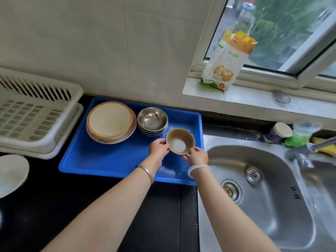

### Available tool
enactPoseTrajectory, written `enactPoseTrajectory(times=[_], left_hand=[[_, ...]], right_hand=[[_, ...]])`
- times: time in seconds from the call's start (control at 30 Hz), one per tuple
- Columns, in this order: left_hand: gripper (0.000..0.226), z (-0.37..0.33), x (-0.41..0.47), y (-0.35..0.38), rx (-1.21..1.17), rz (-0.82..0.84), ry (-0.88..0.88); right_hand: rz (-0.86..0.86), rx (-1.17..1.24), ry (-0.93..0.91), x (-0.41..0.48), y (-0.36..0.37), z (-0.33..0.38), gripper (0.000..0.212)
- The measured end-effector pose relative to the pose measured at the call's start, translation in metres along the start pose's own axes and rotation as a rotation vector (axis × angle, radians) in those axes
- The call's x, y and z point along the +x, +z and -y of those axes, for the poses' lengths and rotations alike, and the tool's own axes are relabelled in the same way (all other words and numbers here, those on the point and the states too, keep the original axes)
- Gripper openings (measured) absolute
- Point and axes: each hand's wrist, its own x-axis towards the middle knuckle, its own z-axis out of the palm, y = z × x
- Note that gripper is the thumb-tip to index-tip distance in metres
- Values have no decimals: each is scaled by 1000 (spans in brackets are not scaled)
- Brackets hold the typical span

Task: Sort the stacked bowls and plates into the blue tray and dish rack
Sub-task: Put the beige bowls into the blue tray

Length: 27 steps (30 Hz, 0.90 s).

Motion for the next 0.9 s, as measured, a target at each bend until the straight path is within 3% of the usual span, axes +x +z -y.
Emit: enactPoseTrajectory(times=[0.1, 0.23, 0.3, 0.4, 0.5, 0.63, 0.9], left_hand=[[13, 1, 17, 10, -34, -31, -33], [29, 1, 33, 20, -98, -31, -78], [15, 3, 42, 25, -141, -38, -94], [34, 2, 47, 32, -157, -44, -89], [35, 2, 52, 38, -194, -49, -80], [21, 2, 61, 45, -207, -93, -71], [32, 6, 67, 48, -224, -127, -51]], right_hand=[[1, -71, -15, 11, 5, 9, 24], [7, -126, -26, 28, 13, 19, 30], [27, -154, -40, 36, 18, 23, 31], [-1, -196, -44, 49, 25, 28, 33], [-1, -216, -40, 59, 29, 30, 34], [-10, -166, -33, 69, 33, 30, 35], [27, -31, -9, 71, 36, 26, 34]])
